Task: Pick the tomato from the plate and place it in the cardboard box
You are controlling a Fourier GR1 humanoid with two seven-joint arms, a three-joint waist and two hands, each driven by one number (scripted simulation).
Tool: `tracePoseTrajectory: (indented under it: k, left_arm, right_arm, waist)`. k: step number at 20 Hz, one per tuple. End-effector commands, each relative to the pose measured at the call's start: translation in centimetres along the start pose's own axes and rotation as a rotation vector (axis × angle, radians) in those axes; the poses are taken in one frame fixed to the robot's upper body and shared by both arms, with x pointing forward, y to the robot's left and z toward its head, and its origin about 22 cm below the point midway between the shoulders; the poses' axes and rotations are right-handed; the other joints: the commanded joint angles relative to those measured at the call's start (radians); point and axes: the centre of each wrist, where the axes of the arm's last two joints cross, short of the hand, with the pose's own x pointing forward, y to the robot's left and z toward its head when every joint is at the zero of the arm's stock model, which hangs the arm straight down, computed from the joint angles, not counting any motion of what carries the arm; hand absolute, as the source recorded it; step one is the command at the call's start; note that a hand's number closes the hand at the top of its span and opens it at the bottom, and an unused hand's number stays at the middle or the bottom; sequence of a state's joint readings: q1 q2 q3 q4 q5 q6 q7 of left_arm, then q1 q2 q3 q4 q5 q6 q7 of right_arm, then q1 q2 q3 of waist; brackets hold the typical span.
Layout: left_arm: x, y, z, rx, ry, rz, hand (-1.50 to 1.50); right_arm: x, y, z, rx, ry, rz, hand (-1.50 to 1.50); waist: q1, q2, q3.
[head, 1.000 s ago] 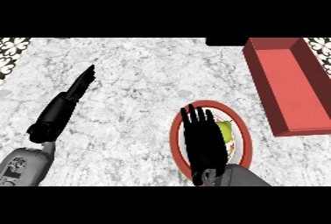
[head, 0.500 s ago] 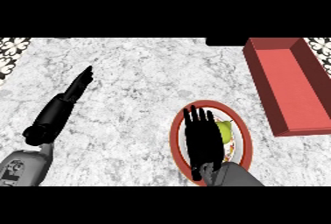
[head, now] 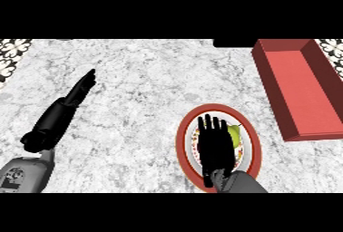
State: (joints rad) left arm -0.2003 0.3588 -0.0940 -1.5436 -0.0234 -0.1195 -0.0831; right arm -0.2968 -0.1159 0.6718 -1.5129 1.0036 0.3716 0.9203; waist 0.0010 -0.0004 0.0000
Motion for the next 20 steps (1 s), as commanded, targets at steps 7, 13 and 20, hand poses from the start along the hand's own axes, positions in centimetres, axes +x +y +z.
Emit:
tracePoseTrajectory:
  k: [7,13,20]
  left_arm:
    - [1.1,1.1,-0.4,-0.001,0.002,-0.008,0.00]
    - [-0.5,0.0,0.4,-0.003,-0.001,0.014,0.00]
    - [0.3,-0.4,-0.2,-0.021,-0.010,0.008,0.00]
  right_arm:
    - [-1.3,0.6,-1.7,0.041,0.020,-0.015,-1.50]
    - [-0.1,1.3,-3.8,-0.063,-0.116,0.068,1.50]
    - [-4.1,-3.4,-9.2,-0.184,-0.048,-0.081,1.50]
  waist:
    - [0.001,0.000,0.000]
    - [0.006,0.001,0.000]
    - [0.027,0.009,0.001]
